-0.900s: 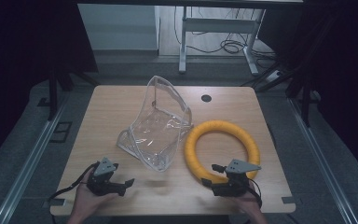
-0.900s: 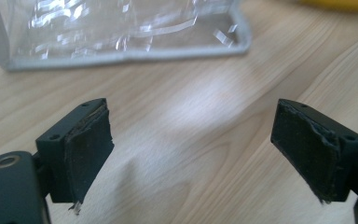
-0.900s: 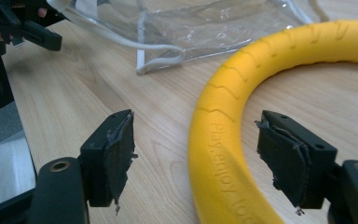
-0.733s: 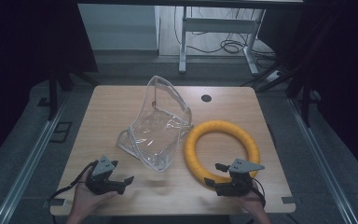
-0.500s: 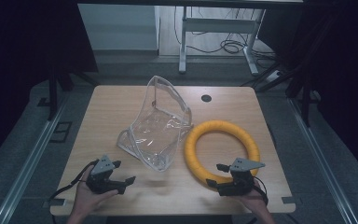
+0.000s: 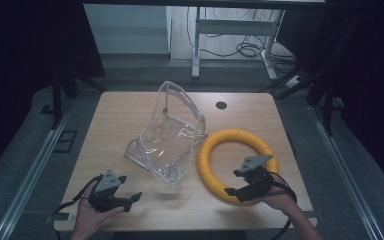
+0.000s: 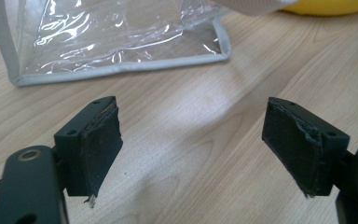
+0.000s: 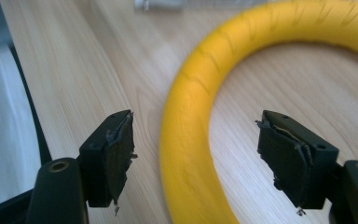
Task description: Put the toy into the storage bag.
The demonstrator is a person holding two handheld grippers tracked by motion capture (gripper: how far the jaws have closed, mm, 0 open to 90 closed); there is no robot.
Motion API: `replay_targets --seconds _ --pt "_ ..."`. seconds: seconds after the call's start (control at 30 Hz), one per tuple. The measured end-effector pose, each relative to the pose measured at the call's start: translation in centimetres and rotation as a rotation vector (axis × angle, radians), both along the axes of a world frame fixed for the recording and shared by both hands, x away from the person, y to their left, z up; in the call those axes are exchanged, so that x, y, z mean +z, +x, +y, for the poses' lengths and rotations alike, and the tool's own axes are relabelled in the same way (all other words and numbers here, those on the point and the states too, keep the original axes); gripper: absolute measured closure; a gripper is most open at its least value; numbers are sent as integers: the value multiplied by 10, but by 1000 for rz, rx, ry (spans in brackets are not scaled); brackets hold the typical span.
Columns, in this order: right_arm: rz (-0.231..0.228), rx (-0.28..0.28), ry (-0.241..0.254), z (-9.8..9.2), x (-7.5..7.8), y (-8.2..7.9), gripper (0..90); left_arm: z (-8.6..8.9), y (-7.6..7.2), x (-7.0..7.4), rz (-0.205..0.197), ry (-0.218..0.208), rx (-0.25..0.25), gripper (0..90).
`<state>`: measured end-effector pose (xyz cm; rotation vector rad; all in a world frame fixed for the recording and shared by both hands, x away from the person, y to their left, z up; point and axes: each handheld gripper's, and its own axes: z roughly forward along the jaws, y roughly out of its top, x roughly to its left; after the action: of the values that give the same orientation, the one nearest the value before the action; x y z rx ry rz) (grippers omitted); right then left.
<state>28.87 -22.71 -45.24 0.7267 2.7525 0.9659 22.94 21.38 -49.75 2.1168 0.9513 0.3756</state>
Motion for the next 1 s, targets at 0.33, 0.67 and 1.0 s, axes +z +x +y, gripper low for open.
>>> replay_targets --seconds 0.33,0.67,1.0 --pt "116 117 -246 13 -11 18 269 -2 -1 -2 -4 15 -13 194" --pt "203 200 -444 25 -35 23 304 -6 7 -6 9 -1 -26 198" --pt "227 274 -572 42 -45 21 412 -6 7 -6 3 -2 -29 199"
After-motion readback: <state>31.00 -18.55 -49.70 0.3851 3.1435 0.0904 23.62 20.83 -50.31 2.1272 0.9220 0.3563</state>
